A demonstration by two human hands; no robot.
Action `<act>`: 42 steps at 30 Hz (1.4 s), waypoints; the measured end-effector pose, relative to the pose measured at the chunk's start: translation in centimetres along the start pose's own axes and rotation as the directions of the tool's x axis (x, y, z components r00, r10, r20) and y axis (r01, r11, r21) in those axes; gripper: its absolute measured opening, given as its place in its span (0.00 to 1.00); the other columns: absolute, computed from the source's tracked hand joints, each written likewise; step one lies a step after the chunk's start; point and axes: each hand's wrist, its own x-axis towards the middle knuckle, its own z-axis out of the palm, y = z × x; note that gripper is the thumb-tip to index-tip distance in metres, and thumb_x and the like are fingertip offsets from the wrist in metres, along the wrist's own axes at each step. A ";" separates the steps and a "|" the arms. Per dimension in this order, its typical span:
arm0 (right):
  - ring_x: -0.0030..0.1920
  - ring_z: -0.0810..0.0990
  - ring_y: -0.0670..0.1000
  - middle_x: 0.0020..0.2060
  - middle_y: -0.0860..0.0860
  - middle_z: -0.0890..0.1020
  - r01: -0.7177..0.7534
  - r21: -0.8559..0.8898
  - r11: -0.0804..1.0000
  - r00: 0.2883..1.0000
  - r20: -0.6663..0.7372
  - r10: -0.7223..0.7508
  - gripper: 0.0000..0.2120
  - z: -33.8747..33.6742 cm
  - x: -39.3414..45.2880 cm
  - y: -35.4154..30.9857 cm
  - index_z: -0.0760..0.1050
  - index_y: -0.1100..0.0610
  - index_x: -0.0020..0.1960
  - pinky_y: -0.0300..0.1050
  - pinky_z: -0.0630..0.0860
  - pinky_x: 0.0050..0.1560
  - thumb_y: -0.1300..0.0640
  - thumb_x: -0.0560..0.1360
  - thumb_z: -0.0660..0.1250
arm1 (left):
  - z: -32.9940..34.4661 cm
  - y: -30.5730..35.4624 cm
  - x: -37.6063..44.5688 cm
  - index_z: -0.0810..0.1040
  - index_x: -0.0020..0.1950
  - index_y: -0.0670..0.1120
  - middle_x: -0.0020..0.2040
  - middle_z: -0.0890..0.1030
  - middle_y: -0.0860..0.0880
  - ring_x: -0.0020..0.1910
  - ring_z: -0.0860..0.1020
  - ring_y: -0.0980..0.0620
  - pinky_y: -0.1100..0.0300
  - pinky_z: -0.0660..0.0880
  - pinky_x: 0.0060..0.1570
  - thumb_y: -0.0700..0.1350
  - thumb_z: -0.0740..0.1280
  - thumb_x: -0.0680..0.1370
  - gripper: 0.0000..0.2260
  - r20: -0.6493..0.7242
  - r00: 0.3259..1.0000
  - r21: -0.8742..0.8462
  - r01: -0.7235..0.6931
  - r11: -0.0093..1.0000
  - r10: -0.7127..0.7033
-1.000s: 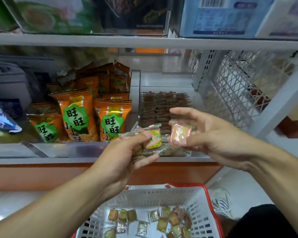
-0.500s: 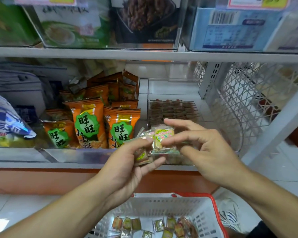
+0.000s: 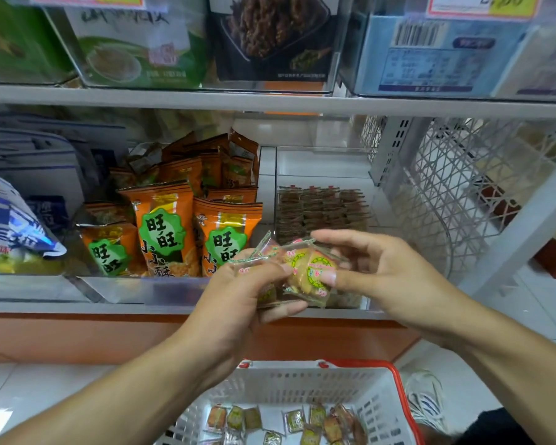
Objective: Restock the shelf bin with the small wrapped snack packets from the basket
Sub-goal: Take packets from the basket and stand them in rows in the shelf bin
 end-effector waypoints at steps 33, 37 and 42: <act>0.42 0.76 0.49 0.45 0.47 0.79 -0.282 -0.623 0.729 0.898 -0.439 -0.028 0.18 -5.9 4.8 2.4 0.72 0.52 0.58 0.39 0.69 0.36 0.55 0.72 0.75 | 1.1 -1.8 2.3 0.78 0.55 0.42 0.45 0.85 0.43 0.41 0.86 0.43 0.56 0.83 0.37 0.44 0.77 0.67 0.19 0.044 0.996 0.114 -0.081 0.990 0.077; 0.53 0.80 0.57 0.53 0.55 0.81 -0.436 -0.742 0.509 0.898 -0.392 0.198 0.18 -6.5 8.0 5.2 0.69 0.58 0.63 0.43 0.70 0.42 0.54 0.77 0.70 | 1.4 -2.3 2.8 0.79 0.53 0.44 0.45 0.86 0.43 0.43 0.86 0.41 0.55 0.83 0.38 0.46 0.78 0.66 0.19 0.046 0.997 0.133 -0.062 0.989 0.057; 0.59 0.79 0.62 0.59 0.60 0.80 -0.500 -0.698 0.512 0.866 -0.415 0.279 0.18 -7.1 10.2 7.5 0.71 0.61 0.63 0.50 0.78 0.55 0.51 0.79 0.68 | 1.5 -2.4 3.1 0.79 0.55 0.43 0.44 0.86 0.44 0.47 0.86 0.38 0.54 0.84 0.40 0.42 0.77 0.73 0.13 0.044 0.999 0.151 -0.029 0.988 0.022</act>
